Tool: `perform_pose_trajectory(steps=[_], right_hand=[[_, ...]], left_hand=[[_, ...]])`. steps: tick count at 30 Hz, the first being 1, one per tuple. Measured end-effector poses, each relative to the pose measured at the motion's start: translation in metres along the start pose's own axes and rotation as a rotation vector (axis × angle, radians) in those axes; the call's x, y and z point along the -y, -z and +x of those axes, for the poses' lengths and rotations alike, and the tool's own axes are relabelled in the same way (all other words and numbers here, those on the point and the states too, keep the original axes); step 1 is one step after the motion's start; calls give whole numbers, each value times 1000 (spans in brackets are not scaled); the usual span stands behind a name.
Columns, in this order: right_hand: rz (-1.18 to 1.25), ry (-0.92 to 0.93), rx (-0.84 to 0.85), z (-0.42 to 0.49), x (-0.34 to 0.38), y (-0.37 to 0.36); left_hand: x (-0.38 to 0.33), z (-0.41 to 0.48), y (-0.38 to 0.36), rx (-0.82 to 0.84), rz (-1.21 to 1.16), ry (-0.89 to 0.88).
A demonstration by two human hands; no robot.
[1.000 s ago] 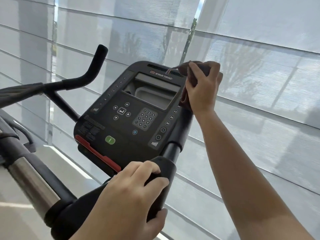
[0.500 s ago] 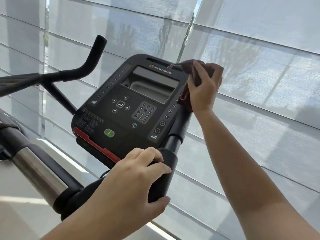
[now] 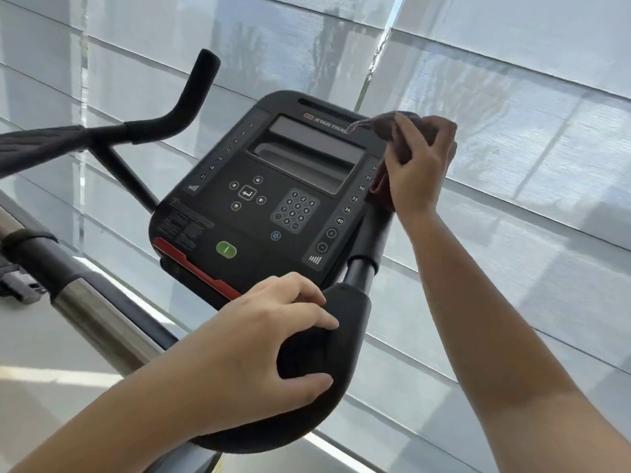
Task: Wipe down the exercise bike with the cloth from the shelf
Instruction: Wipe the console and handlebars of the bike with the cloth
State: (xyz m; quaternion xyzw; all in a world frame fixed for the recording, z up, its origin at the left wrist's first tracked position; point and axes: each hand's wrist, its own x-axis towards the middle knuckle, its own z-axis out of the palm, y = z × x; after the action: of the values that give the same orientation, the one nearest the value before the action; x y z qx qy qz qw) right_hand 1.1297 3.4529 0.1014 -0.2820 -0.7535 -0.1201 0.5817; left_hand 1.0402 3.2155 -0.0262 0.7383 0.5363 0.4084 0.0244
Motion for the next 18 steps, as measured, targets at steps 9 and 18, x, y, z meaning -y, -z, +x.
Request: perform_pose_trajectory(steps=[9,18], right_hand=[[0,-56,381,-65,-8,32],[-529,111,233,6,19,-10]], left_hand=[[19,-5,11,55,-248,62],[23,-9,6,39,-268,26]])
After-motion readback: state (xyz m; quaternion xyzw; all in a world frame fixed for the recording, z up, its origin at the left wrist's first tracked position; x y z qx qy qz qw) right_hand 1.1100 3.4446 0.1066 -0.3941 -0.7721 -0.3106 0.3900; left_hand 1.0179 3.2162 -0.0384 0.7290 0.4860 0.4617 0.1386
